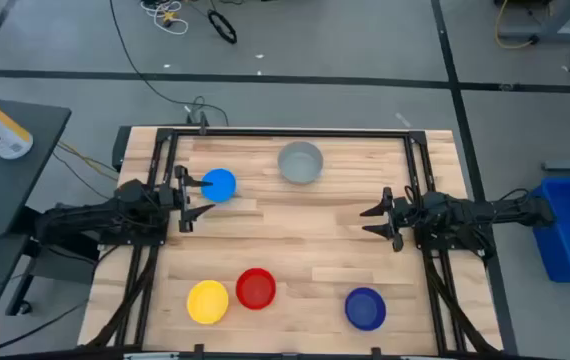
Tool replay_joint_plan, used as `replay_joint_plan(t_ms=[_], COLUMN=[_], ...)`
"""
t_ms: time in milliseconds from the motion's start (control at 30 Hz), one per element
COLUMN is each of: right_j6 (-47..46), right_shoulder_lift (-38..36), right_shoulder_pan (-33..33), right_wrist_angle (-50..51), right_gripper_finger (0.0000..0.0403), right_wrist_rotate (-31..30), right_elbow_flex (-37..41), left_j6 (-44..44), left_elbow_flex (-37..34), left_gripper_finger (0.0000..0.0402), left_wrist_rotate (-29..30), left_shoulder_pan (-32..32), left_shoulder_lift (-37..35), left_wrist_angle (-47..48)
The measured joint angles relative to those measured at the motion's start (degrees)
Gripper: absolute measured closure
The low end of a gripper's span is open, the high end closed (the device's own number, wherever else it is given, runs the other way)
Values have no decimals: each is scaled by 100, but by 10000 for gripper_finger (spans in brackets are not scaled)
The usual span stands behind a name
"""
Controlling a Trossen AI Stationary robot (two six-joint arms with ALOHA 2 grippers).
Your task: Nest bowls inside each other
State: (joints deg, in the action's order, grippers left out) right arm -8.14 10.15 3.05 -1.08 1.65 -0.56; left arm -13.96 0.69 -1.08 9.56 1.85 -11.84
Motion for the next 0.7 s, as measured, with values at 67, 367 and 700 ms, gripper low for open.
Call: replay_joint_plan(t_ms=[67,367,700], right_j6=[1,2,1], right_shoulder_lift=[0,0,0], right_shoulder_pan=[-2,-1,0], right_wrist_angle=[0,2,1], right_gripper_finger=[199,191,198], right_wrist_rotate=[0,1,0], right_elbow_flex=[-2,-1,0], left_j6=[-1,0,-2], left_elbow_flex=[0,0,0], left_gripper_finger=[122,122,122], left_wrist_rotate=[1,0,0], left_shoulder_pan=[1,2,1], left_shoulder_lift=[1,0,2], left_wrist_angle=[0,0,0])
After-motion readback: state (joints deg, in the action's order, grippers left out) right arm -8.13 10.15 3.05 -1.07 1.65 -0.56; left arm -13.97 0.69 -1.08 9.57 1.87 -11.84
